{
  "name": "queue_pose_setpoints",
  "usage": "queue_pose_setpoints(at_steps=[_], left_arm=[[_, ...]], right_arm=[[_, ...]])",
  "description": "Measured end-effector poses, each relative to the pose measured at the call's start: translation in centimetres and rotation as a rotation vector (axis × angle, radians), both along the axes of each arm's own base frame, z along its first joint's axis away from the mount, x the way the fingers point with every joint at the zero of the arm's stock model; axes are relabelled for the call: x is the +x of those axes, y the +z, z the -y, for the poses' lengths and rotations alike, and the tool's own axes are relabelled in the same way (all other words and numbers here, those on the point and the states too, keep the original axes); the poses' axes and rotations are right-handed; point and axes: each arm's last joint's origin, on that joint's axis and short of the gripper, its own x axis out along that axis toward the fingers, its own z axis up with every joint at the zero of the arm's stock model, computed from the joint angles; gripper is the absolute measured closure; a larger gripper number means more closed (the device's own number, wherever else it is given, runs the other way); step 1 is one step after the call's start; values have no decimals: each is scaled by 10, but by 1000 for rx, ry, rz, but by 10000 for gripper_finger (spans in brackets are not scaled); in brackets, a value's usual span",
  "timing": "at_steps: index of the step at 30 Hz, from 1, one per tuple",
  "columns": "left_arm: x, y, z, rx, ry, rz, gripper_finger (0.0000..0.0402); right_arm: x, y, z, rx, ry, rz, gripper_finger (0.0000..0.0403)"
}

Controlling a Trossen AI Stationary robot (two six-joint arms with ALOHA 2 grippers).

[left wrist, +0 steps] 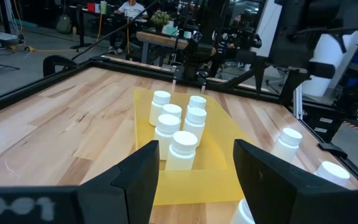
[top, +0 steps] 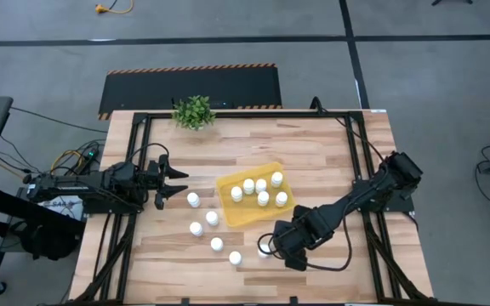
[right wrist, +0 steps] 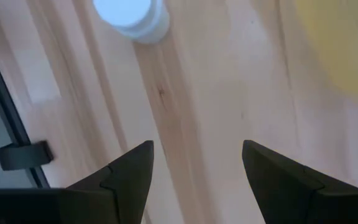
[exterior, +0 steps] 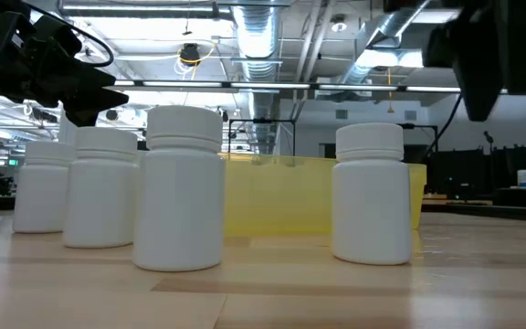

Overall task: Pick and place pill bottles into a basket
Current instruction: Put the white pill bottle into the yellow bin

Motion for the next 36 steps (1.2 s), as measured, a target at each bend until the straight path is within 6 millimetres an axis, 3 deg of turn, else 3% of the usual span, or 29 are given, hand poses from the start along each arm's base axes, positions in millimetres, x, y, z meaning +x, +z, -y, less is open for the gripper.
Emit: queue_pose_setpoints(at_steps=[8, 22, 28, 36], left_arm=[[0, 0, 0, 0, 0, 0, 207], [0, 0, 0, 0, 0, 0, 207], [0, 0, 0, 0, 0, -1, 207], [0, 0, 0, 0, 0, 0, 207]], right_arm=[[13, -9, 4, 41, -72, 43, 163], [42, -65, -14, 13, 113, -99, 163], [56, -71, -21, -1, 183, -81, 163], [63, -69, -11, -25, 186, -60, 163]])
